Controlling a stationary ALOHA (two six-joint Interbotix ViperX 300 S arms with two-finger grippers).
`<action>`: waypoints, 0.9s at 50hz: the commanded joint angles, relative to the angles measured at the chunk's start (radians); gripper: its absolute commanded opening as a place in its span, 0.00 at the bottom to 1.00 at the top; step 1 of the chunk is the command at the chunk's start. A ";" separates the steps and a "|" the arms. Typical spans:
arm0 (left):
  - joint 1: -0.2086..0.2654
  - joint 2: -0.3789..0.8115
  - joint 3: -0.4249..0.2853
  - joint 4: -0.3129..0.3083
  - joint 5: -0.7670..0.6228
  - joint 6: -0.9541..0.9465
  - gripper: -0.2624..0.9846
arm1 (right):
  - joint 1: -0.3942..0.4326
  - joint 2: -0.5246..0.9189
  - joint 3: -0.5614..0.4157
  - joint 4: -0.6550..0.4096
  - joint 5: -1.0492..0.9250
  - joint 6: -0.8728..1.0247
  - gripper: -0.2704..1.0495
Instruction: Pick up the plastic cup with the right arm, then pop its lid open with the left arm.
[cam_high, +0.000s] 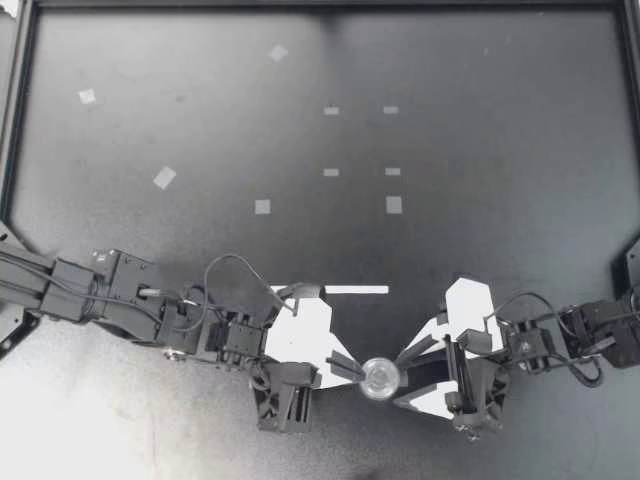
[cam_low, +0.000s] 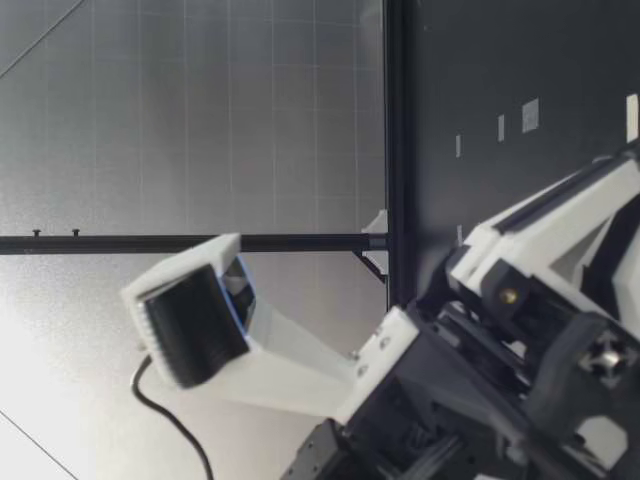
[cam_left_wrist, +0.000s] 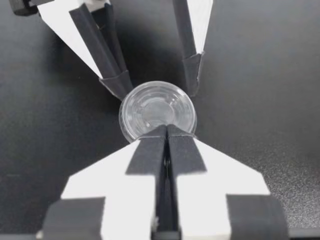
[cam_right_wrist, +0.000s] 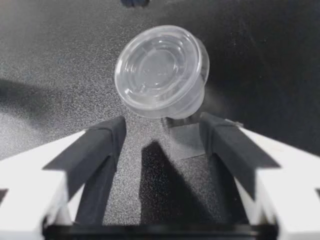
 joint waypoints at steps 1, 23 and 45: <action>-0.003 -0.014 -0.025 -0.002 -0.005 -0.002 0.23 | 0.008 -0.011 -0.009 0.002 -0.006 -0.002 0.71; -0.003 0.009 -0.026 -0.002 -0.008 -0.002 0.23 | 0.008 -0.006 -0.020 0.048 -0.006 -0.052 0.71; -0.003 0.035 -0.029 -0.002 -0.012 -0.003 0.23 | 0.008 0.012 -0.049 0.049 -0.008 -0.054 0.71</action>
